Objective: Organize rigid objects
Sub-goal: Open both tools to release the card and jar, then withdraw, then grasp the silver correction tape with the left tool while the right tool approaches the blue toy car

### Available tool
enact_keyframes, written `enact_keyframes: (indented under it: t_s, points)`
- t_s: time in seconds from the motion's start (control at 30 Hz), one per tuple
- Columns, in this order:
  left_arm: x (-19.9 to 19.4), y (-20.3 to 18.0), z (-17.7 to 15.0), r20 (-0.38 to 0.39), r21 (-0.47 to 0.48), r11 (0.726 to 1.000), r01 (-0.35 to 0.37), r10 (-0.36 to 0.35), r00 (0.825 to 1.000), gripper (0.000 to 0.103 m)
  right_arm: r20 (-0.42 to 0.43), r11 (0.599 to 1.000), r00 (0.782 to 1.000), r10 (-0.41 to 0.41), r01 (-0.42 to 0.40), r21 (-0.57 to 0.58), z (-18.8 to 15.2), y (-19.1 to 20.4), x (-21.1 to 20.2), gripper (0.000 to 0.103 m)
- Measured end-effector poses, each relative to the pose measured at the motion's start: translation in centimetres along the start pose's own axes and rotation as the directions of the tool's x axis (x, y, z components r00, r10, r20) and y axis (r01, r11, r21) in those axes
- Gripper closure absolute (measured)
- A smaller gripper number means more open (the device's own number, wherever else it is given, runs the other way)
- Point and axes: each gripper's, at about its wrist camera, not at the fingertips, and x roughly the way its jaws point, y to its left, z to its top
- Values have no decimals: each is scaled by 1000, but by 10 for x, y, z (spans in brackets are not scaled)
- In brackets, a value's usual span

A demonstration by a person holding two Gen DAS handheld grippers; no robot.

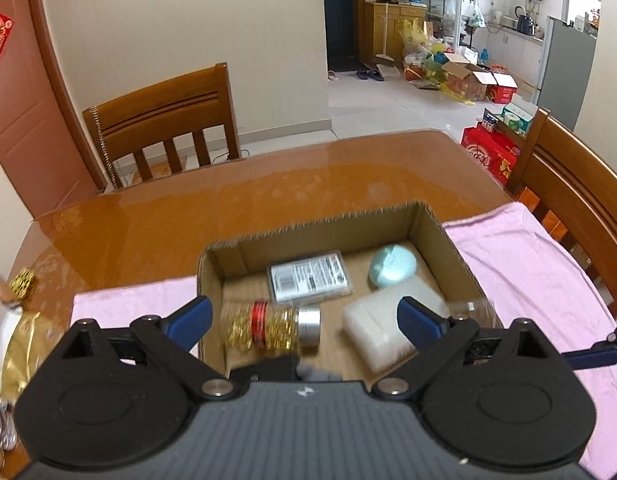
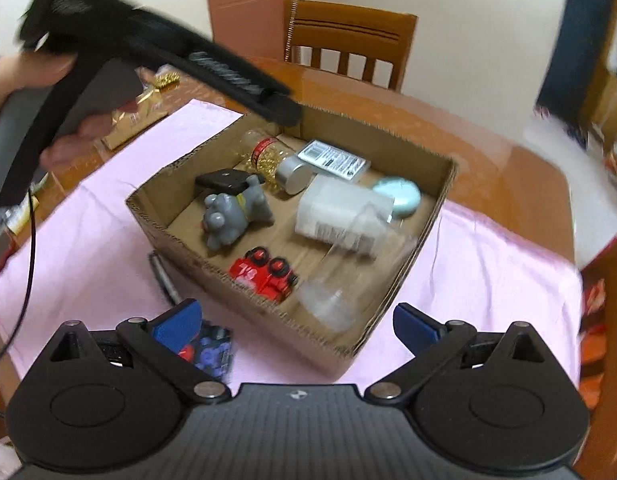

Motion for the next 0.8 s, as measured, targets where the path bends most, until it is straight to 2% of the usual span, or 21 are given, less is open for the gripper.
enact_keyframes:
  t_s: [0.27, 0.4, 0.57, 0.7, 0.8]
  points:
    - [-30, 7, -51, -29, -83, 996, -39, 37, 999, 5, -20, 996, 999, -39, 40, 78, -35, 19, 4, 0]
    - [-34, 11, -80, -47, -88, 994, -66, 62, 997, 5, -29, 992, 998, -53, 56, 110, -50, 30, 6, 0]
    - [-23, 15, -118, -74, -90, 994, -62, 56, 996, 5, -44, 985, 993, -112, 116, 129, -66, 43, 10, 0]
    - [-6, 19, -134, -110, -115, 992, -50, 38, 993, 5, -64, 975, 992, -113, 123, 185, -76, 48, 17, 0]
    - [5, 22, -142, -109, -147, 989, -21, 5, 994, 5, -82, 968, 991, -109, 125, 218, -79, 52, 24, 0]
